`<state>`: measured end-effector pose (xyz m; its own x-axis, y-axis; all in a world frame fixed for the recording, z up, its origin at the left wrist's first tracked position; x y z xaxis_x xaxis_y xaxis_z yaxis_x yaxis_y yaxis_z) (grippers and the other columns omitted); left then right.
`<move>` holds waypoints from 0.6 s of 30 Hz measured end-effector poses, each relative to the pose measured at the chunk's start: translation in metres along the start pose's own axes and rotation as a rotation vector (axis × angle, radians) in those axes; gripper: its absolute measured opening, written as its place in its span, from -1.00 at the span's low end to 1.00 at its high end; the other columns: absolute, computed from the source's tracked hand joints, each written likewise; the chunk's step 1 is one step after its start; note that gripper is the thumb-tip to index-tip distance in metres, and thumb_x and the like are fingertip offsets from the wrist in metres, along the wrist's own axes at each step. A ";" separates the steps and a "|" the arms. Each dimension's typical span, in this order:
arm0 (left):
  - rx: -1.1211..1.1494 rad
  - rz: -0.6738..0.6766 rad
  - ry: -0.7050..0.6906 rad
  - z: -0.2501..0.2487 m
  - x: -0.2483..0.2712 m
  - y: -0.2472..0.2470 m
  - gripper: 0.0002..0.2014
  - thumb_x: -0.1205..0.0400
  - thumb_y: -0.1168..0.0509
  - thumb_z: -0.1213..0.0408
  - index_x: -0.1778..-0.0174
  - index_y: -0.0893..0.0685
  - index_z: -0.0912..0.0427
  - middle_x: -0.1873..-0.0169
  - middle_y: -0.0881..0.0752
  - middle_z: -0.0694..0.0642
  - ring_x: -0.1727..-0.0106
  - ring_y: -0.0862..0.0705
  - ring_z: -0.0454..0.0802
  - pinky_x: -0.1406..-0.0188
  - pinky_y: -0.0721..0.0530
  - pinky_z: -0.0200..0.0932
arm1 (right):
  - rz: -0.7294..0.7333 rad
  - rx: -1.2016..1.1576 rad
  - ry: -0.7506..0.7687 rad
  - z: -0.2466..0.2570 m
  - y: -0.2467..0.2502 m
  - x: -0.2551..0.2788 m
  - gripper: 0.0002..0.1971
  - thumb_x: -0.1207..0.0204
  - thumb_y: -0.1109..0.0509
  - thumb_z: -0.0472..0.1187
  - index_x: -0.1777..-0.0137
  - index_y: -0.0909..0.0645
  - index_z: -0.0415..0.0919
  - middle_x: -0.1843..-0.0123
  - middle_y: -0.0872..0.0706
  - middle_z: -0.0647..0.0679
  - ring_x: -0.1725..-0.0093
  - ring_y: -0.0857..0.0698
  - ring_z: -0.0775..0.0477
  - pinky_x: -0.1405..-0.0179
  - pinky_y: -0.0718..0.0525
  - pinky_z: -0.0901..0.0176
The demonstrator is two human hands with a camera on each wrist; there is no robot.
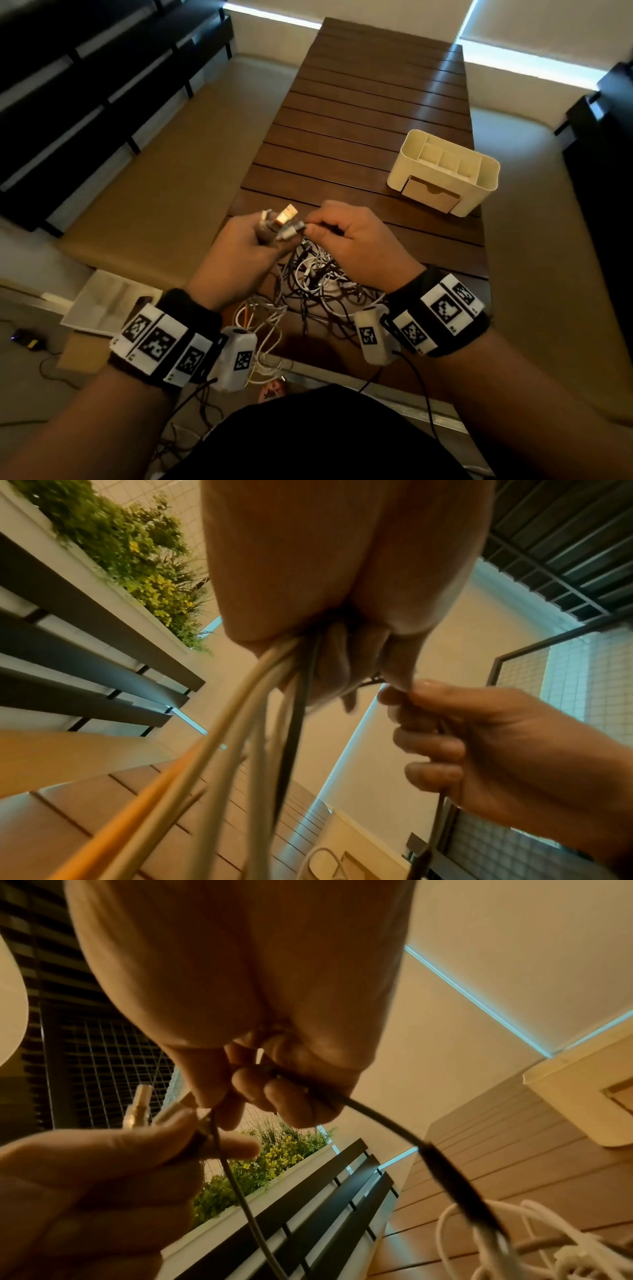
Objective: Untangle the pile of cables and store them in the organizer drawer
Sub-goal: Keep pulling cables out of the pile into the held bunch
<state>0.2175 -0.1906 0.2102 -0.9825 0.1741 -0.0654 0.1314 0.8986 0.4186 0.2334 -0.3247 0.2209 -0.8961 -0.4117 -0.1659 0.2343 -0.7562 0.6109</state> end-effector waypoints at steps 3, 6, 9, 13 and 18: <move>0.004 0.045 0.018 0.004 0.001 -0.002 -0.83 -0.66 -0.38 0.20 0.18 -0.71 0.21 0.50 -0.63 -0.04 0.50 -0.46 -0.24 0.47 -0.45 -0.30 | 0.028 -0.028 -0.037 -0.002 -0.001 0.006 -0.86 -0.71 -0.35 -0.16 -0.07 -0.74 -0.12 0.22 -0.64 0.16 0.29 -0.58 0.22 0.29 -0.50 0.43; 0.102 -0.049 0.099 0.018 0.000 0.025 -0.78 -0.65 -0.39 0.17 0.35 -0.69 -0.05 0.63 -0.49 -0.14 0.59 -0.36 -0.22 0.47 -0.34 -0.14 | 0.090 0.001 -0.149 -0.023 0.000 0.017 -0.84 -0.72 -0.33 -0.07 -0.04 -0.73 -0.06 0.32 -0.66 0.12 0.40 -0.56 0.20 0.39 -0.52 0.36; 0.206 -0.146 0.158 0.033 0.001 0.052 -0.78 -0.68 -0.37 0.18 0.25 -0.63 0.20 0.57 -0.41 0.02 0.56 -0.31 -0.01 0.48 -0.30 -0.10 | 0.032 0.006 -0.277 -0.047 0.016 0.030 -0.79 -0.74 -0.28 -0.04 -0.09 -0.74 -0.05 0.30 -0.71 0.25 0.33 -0.62 0.27 0.30 -0.52 0.31; 0.181 -0.042 0.213 0.037 0.004 0.045 -0.61 -0.59 -0.40 0.08 0.24 -0.58 0.41 0.54 -0.33 0.15 0.56 -0.25 0.01 0.53 -0.27 -0.12 | 0.197 0.037 -0.304 -0.050 0.004 0.038 -0.80 -0.70 -0.31 0.03 -0.08 -0.76 0.04 0.14 -0.70 0.31 0.11 -0.66 0.30 0.07 -0.59 0.33; 0.128 0.202 0.281 0.034 0.014 0.015 -0.69 -0.63 -0.39 0.21 0.25 -0.60 0.42 0.56 -0.43 0.11 0.57 -0.32 0.00 0.58 -0.30 -0.17 | 0.696 0.067 -0.332 -0.044 -0.057 0.062 -0.87 -0.60 -0.44 0.08 0.01 -0.80 0.14 0.04 -0.68 0.30 -0.03 -0.64 0.29 -0.15 -0.54 0.19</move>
<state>0.2099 -0.1608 0.1845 -0.9305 0.2521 0.2656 0.3245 0.9037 0.2794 0.1809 -0.3297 0.1413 -0.6192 -0.5989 0.5079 0.7712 -0.3420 0.5369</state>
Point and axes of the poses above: each hand's wrist, its own x-axis away from the middle knuckle, its own y-axis out of the back of the hand, z = x × y, the point moved 10 cm from there along -x, towards the middle knuckle
